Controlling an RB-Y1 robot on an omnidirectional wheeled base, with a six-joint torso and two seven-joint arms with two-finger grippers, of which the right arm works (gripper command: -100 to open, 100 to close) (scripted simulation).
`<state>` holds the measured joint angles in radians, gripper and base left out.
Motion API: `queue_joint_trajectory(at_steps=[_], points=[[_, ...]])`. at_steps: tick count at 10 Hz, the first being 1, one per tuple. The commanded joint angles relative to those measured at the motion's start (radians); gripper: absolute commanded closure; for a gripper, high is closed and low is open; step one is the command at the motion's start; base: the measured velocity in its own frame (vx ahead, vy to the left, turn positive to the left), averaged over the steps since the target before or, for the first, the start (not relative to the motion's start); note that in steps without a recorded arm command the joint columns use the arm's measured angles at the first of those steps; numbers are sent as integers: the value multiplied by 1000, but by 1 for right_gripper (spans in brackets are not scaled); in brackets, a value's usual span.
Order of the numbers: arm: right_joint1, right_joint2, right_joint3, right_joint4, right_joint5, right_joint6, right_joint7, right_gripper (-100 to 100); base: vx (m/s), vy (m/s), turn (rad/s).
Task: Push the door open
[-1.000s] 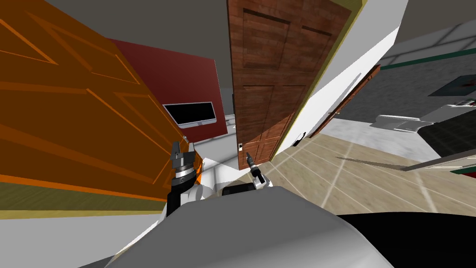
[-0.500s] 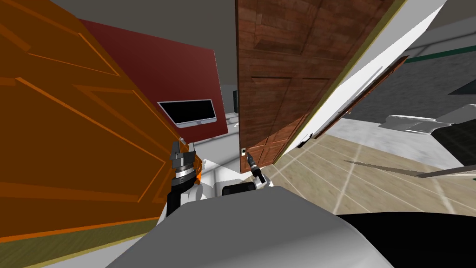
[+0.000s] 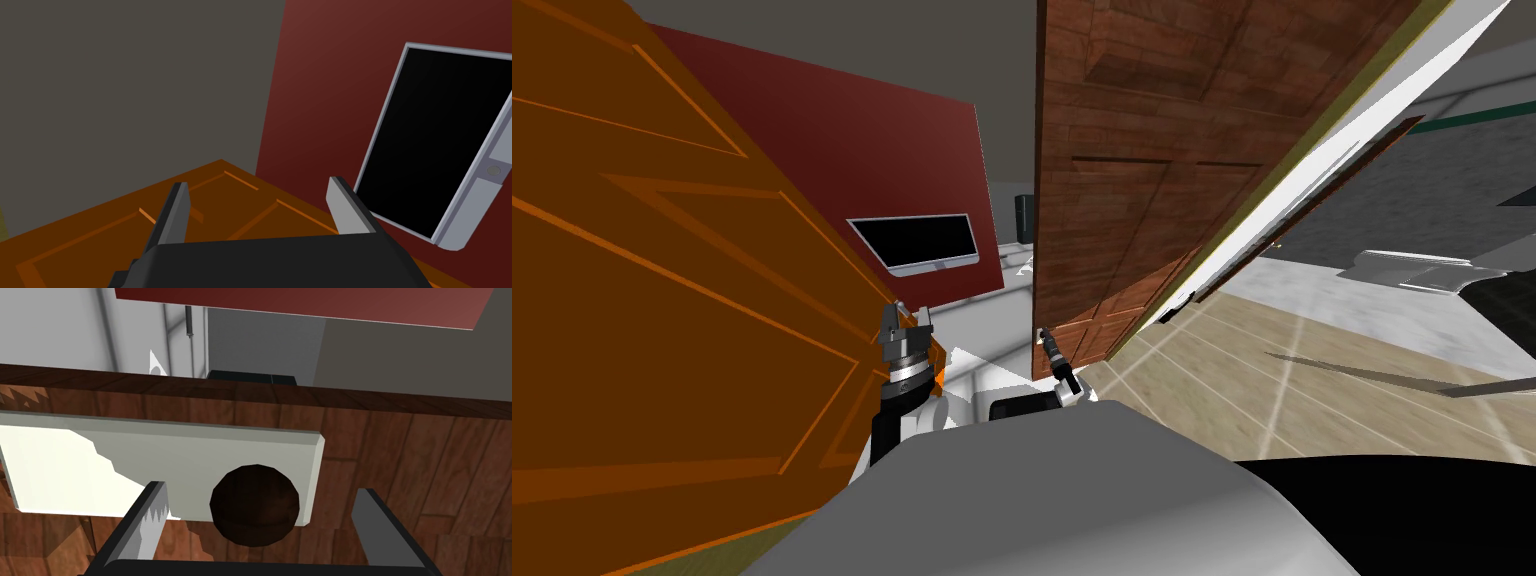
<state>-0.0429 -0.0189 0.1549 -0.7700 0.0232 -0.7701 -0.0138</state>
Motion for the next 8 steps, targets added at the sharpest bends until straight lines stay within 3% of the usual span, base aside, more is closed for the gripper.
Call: queue_joint_trajectory(at_steps=[1, 6, 8], points=[[-1, -1, 0, -1, 0, 2, 0, 100, -20, -1, 7], [-1, -1, 0, -1, 0, 2, 0, 100, -12, -3, 2], [-2, -15, -16, 2, -8, 4, 5, 100, 114, 60, -36]])
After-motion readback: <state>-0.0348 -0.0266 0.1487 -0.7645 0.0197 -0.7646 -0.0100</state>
